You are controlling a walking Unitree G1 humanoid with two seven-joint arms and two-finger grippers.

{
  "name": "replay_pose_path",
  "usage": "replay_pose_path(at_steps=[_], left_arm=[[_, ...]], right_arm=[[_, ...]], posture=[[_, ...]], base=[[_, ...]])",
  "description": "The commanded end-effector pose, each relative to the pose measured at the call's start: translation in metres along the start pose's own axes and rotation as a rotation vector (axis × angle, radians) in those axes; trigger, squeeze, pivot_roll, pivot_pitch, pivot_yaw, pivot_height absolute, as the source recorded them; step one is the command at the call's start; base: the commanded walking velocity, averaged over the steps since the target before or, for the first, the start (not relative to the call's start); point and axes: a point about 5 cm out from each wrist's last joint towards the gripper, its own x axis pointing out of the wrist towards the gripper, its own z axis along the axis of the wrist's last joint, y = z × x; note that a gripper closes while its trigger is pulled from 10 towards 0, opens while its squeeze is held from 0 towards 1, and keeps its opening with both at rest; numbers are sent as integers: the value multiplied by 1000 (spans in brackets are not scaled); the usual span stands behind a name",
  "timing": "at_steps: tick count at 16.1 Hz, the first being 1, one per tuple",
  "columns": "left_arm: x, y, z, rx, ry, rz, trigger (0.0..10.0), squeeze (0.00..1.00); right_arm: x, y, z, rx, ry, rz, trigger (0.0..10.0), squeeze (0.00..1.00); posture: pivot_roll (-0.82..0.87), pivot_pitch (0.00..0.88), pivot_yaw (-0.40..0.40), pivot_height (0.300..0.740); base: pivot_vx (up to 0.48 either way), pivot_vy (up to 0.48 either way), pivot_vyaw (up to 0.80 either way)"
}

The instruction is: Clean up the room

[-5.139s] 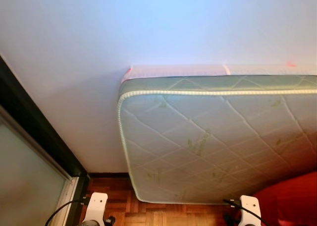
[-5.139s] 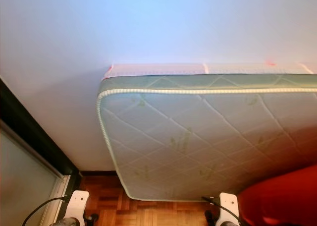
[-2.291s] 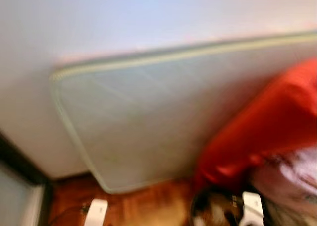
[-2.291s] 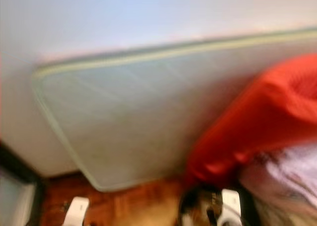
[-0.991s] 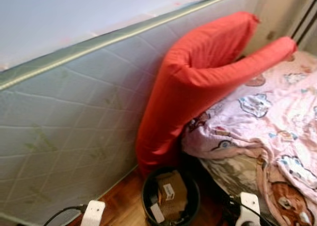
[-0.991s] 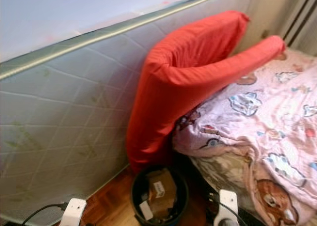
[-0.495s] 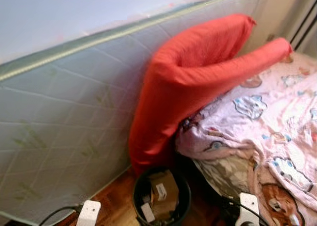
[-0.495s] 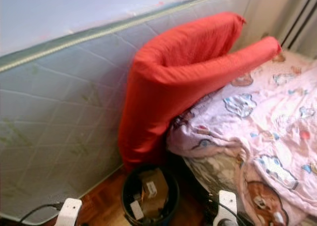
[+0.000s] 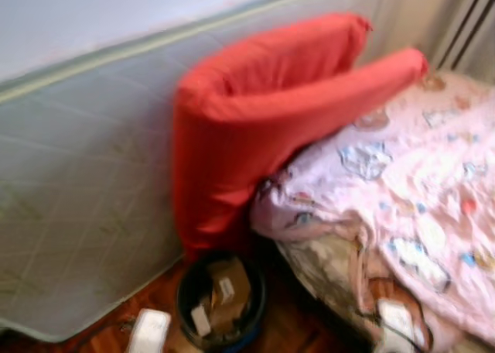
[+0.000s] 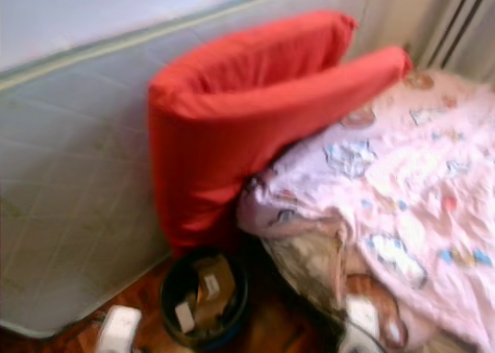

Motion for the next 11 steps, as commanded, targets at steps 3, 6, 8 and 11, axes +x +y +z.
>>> replay_pose_path(at_steps=[3, 6, 8, 11], left_arm=[[-2, 8, -6, 15, 24, 16, 10000, 0], [-2, 9, -6, 16, 24, 16, 10000, 0], [-2, 9, -8, -7, 26, 19, 10000, 0], [-1, 5, -2, -4, 17, 13, 10000, 0]], right_arm=[[1, 6, 3, -6, -4, 16, 10000, 0], [1, 7, 3, -8, -2, 18, 10000, 0], [1, 7, 3, -8, -1, 19, 10000, 0], [1, 7, 3, -8, 0, 20, 10000, 0]], posture=[[62, 69, -23, 740], [63, 71, -23, 740], [62, 72, -21, 740], [62, 72, -21, 740]], base=[[0, 0, -788], [0, 0, -785], [0, -122, -775], [0, 0, -775]])
